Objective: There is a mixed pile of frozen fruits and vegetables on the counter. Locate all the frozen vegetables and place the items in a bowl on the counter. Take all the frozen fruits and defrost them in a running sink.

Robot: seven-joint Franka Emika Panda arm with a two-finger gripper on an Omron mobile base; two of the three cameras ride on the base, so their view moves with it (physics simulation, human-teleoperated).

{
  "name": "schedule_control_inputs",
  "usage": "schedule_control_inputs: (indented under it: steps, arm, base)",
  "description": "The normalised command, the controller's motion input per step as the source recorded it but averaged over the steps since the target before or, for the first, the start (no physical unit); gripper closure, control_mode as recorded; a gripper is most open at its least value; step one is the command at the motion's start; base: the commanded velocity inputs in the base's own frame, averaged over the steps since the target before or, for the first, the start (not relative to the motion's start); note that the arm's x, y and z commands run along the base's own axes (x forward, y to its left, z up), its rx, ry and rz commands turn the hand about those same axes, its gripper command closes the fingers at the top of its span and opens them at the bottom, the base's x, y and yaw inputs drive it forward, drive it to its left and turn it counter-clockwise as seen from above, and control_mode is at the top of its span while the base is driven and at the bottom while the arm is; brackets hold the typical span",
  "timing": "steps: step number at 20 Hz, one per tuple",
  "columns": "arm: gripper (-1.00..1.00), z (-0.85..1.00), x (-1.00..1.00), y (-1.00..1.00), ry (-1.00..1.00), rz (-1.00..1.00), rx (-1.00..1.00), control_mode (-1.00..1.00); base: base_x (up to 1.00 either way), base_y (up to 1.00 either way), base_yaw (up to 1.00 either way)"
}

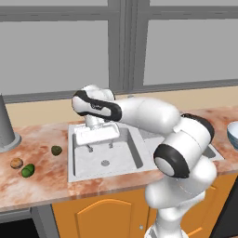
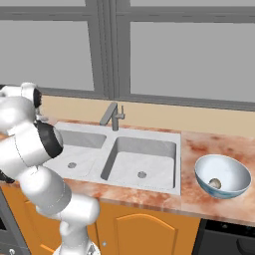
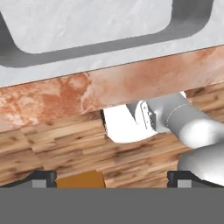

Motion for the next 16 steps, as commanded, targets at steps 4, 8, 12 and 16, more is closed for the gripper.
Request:
schedule_control_inputs:
  steps: [4,8,12,16]
  arm:
    - [-1.0,-0.1,0.01,0.42,-0.32,-0.26,0.13,-1.0]
    - [-1.0,-0.1,0.0,0.62,-0.29,-0.22,0.04,-1.0]
    - [-1.0,0.0,0.01,0.91,-0.08,-0.06,-0.04,-1.0]
    - [-1.0,0.03,0.14,0.89,0.11,0.04,-0.16,-1.0]
  base:
    - [0.0,0.0,0.0]
    - [0.0,0.0,0.0]
    - [0.0,0.0,0.0]
    - [0.0,0.0,0.0]
